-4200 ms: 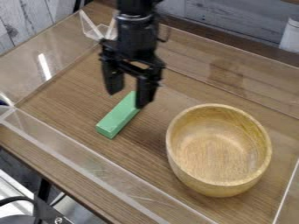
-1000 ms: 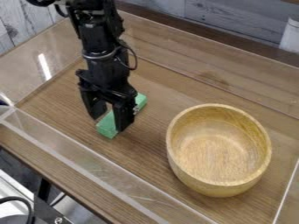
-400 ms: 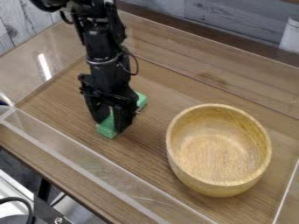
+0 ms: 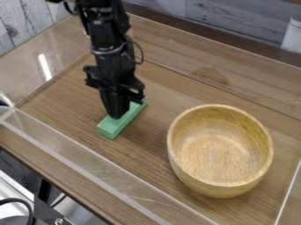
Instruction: Put the green block in the brown bowl
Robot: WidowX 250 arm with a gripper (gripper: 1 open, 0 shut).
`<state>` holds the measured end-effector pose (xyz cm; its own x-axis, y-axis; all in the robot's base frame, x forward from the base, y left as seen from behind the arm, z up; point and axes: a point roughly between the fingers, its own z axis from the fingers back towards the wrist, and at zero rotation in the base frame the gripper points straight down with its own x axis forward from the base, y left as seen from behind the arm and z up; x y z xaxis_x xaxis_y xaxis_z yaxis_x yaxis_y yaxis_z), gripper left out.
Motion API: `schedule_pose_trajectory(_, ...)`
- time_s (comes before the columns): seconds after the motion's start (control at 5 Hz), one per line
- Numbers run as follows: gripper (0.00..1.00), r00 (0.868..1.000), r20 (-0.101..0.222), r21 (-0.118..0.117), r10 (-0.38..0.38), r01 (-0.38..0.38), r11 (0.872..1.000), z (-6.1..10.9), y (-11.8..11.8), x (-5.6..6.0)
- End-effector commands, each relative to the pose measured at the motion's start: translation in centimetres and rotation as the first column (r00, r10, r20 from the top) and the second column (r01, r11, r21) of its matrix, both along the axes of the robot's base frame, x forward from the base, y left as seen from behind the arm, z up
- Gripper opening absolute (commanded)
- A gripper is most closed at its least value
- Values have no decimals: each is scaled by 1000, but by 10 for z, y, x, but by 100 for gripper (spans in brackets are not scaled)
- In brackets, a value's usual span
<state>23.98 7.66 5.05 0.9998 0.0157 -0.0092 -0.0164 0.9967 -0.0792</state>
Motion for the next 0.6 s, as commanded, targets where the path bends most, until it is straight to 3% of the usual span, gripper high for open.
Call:
schedule_pose_trajectory(0.0,0,997,82,-6,2,-1,1000,31,-2,24)
schedule_pose_trajectory(0.2,100,998,64,2,0,0,1000,19,3,23)
schedule_pose_trajectory(0.4,100,999,42,6,-4,3,1000,10,5,22)
